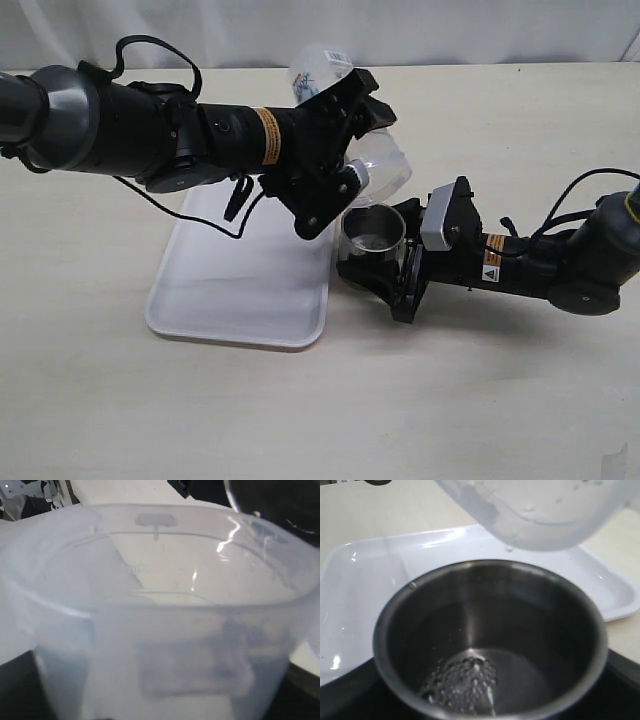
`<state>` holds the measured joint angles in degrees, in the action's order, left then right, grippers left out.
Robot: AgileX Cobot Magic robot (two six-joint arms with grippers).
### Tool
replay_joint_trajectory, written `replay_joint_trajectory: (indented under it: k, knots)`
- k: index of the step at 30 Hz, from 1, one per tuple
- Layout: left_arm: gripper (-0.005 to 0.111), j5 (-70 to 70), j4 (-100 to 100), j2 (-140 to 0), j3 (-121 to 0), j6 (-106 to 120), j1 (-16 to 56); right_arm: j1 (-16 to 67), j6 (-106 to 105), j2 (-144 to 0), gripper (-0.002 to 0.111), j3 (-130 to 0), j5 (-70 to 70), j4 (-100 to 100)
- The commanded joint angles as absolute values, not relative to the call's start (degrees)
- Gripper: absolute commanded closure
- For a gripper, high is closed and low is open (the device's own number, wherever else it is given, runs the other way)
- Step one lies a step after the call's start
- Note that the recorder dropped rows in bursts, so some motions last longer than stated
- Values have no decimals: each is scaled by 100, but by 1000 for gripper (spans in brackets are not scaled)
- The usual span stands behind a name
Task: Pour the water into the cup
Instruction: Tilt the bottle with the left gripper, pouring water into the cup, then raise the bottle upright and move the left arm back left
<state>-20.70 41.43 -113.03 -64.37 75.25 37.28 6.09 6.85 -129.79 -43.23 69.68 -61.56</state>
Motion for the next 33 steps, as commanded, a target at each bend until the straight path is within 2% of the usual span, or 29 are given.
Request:
replay_joint_trajectory:
  k: [1,9,12,18,22,29,33]
  knots:
    - [107,-2158,4090,-11253,-6478,6743,3745,614,681,-12975,104,-4329,6996,-6237]
    - [107,-2128,3752,-11253,-6478,4142,3745,614,681,-12975,104,-4329,6996,-6237]
    - [107,-2165,2512,-11253,-6478,3417,3735,614,681,-12975,104,-4329,6996,-6237]
    - [107,-2597,-216,-11253,-6478,3333,3427,614,681,-12975,104,-4329,6996,-6237]
    - [107,-2679,-207,-11253,-6478,2222,2919,614,681,-12975,104,-4329,6996,-6237]
    - [107,-3588,1532,-11253,-6511,-638,1629,614,681,-12975,104,-4329,6996,-6172]
    - [107,-3550,1576,-11428,-6910,-1244,953,614,681,-12975,104,-4329,6996,-6172]
